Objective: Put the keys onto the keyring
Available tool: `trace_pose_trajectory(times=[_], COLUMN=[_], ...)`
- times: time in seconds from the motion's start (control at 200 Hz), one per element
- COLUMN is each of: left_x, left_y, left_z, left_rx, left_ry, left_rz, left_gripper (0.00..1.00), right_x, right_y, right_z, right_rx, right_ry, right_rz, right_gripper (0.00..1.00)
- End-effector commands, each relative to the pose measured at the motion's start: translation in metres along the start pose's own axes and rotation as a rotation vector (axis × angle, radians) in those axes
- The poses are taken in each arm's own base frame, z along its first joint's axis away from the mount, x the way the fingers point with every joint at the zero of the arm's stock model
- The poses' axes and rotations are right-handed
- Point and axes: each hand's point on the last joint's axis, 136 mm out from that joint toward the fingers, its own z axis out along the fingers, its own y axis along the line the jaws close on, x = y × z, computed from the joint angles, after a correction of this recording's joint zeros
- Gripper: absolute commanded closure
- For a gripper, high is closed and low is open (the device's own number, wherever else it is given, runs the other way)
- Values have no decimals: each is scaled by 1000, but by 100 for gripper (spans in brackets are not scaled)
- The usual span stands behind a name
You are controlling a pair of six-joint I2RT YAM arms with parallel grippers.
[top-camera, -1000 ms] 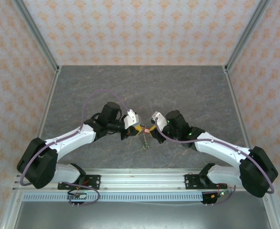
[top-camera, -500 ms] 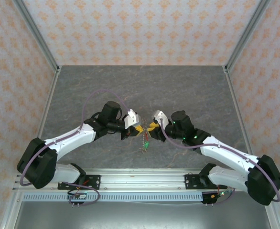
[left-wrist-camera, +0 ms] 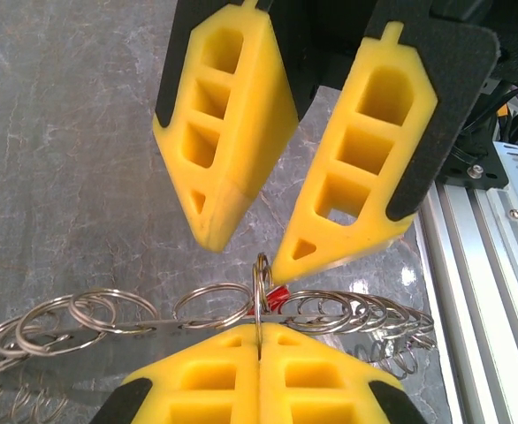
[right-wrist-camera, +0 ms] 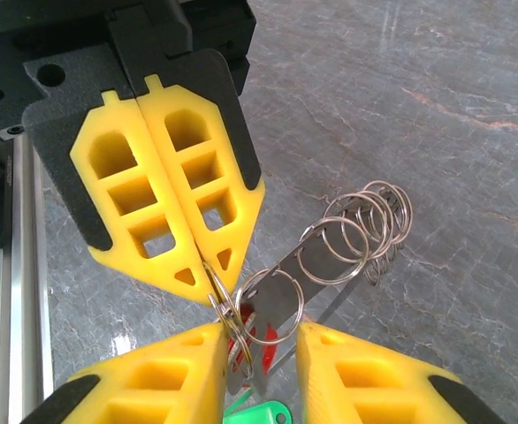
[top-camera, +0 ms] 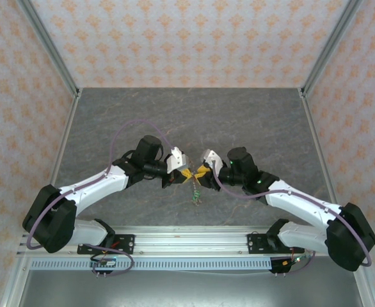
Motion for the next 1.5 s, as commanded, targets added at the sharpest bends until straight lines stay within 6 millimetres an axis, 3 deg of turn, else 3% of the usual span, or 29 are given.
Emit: trace_pose_trajectory(times=[0.0, 0.265, 0.671, 0.911, 1.361, 1.496], left_x=[-24, -23, -21, -22, -23, -24], left_y=[-8, -8, -7, -6, -7, -8], left_z=[-5, -5, -7, -7, -8, -9], left_rx=[36, 33, 4, 1, 1, 6], left_ry=[-57, -57, -63, -65, -68, -71], left_rz=[71, 78, 106, 112, 113, 114], left_gripper=[100, 100, 100, 100, 100, 100], right_x=[-23, -25, -24, -22, -14, -18], right_y=[0, -11, -6, 11, 17, 14], right_z=[-1, -7, -16, -9, -10, -8], right_rx=[-20, 30, -19, -157, -195, -184], right_ry=[-64, -66, -42, -32, -6, -26], right_rz=[-48, -94, -287, -265, -231, -233], right_gripper=[74, 71, 64, 71, 71, 76])
